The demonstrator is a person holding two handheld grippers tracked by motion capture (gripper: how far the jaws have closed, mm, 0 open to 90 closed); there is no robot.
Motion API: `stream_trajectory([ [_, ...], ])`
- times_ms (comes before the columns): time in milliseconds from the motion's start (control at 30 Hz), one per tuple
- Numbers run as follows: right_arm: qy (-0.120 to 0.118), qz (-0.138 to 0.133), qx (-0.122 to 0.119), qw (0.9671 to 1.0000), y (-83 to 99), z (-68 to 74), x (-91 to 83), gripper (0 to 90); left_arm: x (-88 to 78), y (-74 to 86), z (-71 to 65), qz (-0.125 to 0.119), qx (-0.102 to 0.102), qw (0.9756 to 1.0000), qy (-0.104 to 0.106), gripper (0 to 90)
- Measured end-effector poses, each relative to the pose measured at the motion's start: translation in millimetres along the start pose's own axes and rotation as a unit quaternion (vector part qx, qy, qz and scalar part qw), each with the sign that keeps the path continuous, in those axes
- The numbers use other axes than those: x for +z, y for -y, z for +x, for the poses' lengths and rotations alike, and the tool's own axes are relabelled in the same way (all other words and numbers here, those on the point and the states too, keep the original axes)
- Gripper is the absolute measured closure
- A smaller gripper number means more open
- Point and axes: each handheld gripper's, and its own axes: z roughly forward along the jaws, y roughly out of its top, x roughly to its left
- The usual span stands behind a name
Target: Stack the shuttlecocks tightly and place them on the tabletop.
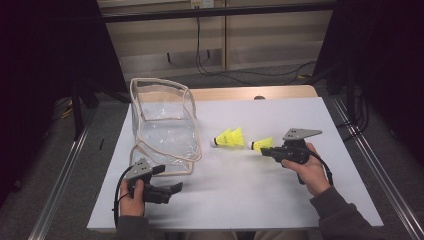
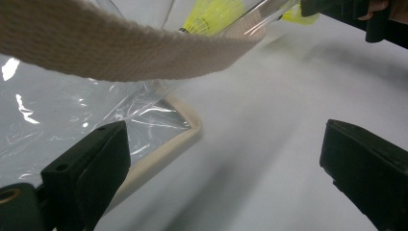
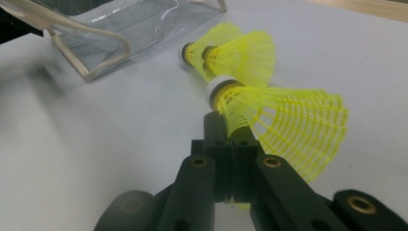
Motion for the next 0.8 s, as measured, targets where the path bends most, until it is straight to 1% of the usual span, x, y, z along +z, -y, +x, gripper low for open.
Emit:
stream_trajectory([
  [367, 0.008, 0.001, -0.001, 1.0, -1.5, -6.7, -1.7, 89.3, -0.1, 0.1, 0.4, -0.001, -0.001, 1.0, 0.0, 3.6],
  [700, 0.016, -0.002, 0.005, 0.9999, -4.4, -14.6, -3.2, 89.3, 0.1, 0.1, 0.5, -0.001, 0.0, 1.0, 0.0, 3.6],
  [800, 0.022, -0.002, 0.006, 0.9997, -5.6, -17.6, -3.4, 89.3, 0.2, 0.2, 0.6, 0.0, 0.0, 1.0, 0.0, 3.6],
])
